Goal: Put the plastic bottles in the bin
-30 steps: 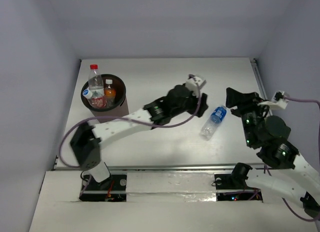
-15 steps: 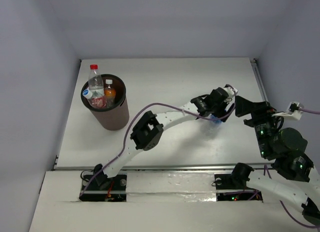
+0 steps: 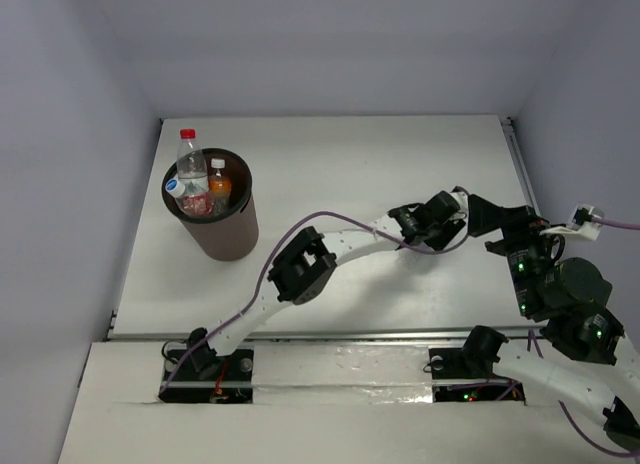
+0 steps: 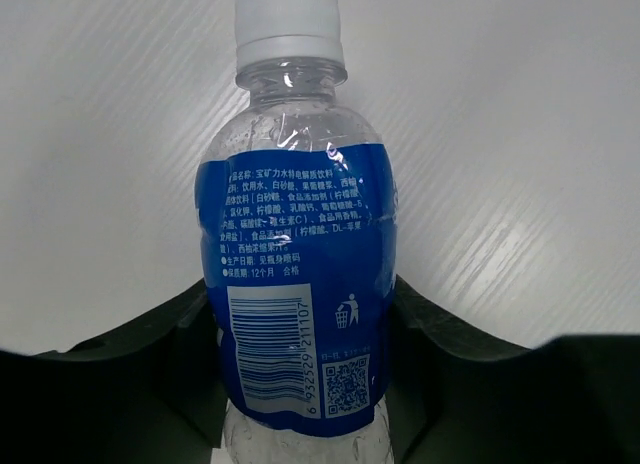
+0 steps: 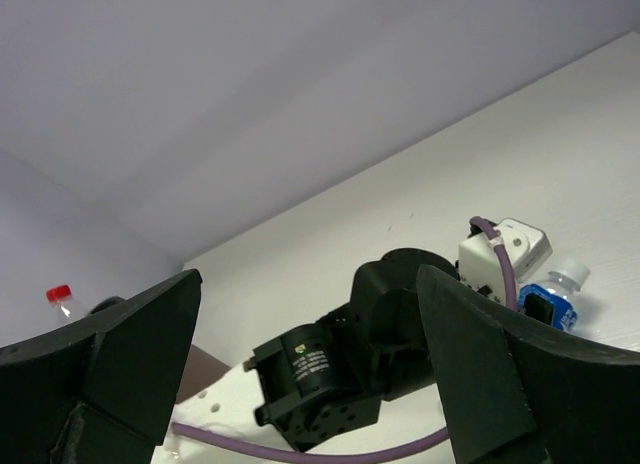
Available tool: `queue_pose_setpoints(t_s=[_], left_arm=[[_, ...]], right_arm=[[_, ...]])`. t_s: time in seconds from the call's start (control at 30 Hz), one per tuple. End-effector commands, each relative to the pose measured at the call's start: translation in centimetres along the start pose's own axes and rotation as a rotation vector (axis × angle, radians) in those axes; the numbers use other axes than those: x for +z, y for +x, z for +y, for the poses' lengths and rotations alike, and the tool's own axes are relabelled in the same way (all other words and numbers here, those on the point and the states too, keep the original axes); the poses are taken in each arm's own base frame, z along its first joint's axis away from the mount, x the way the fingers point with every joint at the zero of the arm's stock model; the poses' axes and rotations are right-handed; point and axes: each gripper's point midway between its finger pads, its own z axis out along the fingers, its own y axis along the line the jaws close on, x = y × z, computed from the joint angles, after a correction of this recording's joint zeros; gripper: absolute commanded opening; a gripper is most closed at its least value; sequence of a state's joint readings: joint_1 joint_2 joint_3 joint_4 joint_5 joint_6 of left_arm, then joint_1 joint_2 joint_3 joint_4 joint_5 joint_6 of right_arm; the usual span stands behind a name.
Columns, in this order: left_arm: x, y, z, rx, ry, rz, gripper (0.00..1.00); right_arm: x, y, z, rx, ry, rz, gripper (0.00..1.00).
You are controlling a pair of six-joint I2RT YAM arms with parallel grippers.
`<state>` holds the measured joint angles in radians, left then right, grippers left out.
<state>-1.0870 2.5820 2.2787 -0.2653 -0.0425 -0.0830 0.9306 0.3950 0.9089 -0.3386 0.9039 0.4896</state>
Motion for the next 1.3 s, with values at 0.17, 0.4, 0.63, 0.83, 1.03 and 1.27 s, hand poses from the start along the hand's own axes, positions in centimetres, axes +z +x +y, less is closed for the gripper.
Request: queue_pose_setpoints(t_s=[0.17, 0.4, 0.63, 0.83, 1.03, 1.27], left_arm=[[-17.8, -18.5, 7.3, -0.089, -0.119, -0.494, 0.23], [-38.8, -23.4, 18.4, -0.249, -0.374, -0.957, 0.3], [-52.5, -15.1, 26.4, -0.376, -0.747, -1.152, 0.34], [-54.6, -8.9, 29.0, -0.427, -0.916, -1.131, 0.34], [-54.2, -4.5, 31.9, -0.403, -1.092, -1.04, 0.35], [-54.9, -2.9, 34.6, -0.386, -1.173, -1.0, 0.35]], right_arm=[[0.1, -0.6, 1.4, 0.022, -0.063, -0.02, 0.93], [0.4, -0.1, 2.8, 0.017, -0.126, -0.018, 0.93], [1.4, 2.0, 5.0, -0.017, -0.188, 0.028, 0.93], [1.7, 3.0, 6.2, -0.017, -0.235, 0.045, 0.93], [1.5, 3.7, 6.0, -0.027, -0.243, 0.067, 0.93], [1.3, 4.8, 5.6, -0.024, -0.249, 0.09, 0.92]])
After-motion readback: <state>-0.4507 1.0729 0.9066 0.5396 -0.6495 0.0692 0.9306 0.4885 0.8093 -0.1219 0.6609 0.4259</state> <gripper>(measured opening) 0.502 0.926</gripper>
